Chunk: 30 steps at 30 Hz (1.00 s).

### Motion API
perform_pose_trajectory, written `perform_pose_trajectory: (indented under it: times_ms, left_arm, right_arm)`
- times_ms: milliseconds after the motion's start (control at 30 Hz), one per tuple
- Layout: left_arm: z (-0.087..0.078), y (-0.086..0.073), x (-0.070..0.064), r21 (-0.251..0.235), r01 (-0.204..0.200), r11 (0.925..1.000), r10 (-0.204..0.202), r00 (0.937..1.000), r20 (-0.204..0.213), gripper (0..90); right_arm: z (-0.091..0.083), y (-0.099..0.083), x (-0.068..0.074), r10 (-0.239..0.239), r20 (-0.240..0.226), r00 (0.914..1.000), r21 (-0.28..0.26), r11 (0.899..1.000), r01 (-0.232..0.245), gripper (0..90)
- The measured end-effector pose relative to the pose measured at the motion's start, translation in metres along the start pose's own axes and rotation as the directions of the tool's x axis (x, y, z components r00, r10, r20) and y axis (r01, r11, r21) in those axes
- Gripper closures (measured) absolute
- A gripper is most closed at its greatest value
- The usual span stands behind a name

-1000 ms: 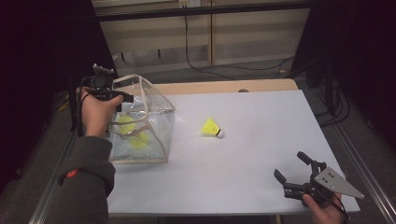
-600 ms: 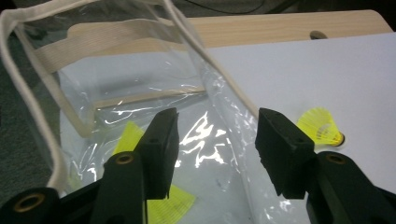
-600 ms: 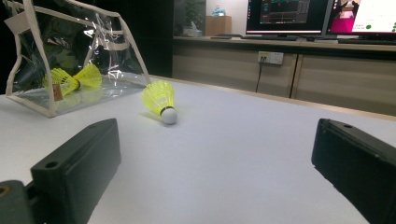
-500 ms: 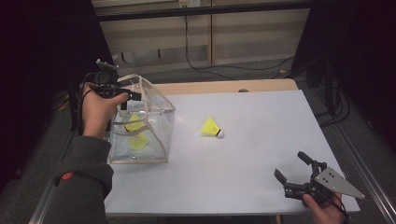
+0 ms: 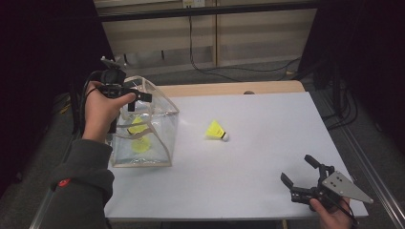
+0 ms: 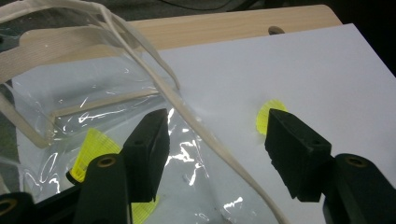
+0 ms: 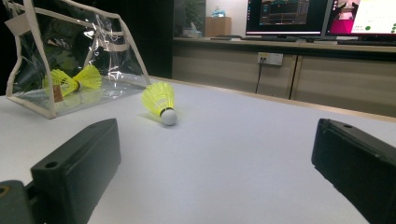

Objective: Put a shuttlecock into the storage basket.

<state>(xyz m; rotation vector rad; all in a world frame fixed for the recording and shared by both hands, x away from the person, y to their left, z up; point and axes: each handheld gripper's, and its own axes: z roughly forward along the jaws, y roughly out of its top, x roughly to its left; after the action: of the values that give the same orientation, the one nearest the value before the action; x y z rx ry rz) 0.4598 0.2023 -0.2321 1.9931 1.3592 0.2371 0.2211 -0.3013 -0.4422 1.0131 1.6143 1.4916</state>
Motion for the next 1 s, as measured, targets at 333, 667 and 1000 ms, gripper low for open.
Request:
perform_pose_trajectory:
  times_ms: [333, 667, 1000]
  left_arm:
    - [0.001, 0.001, -0.015, 0.022, -0.028, 0.9994, 0.027, 0.9984, 0.049, 35.0]
    - [0.005, 0.003, -0.033, 0.043, -0.063, 0.9971, 0.057, 0.9918, 0.114, 30.7]
    - [0.016, 0.001, -0.049, 0.063, -0.089, 0.9941, 0.079, 0.9864, 0.144, 26.7]
  right_arm:
    - [0.000, 0.000, 0.000, -0.002, -0.002, 1.0000, -0.002, 1.000, 0.002, 1.3]
    - [0.000, 0.001, 0.000, -0.003, -0.003, 1.0000, -0.005, 1.000, 0.003, 1.2]
    - [0.000, 0.001, 0.001, -0.006, -0.007, 1.0000, -0.003, 1.000, 0.006, 1.2]
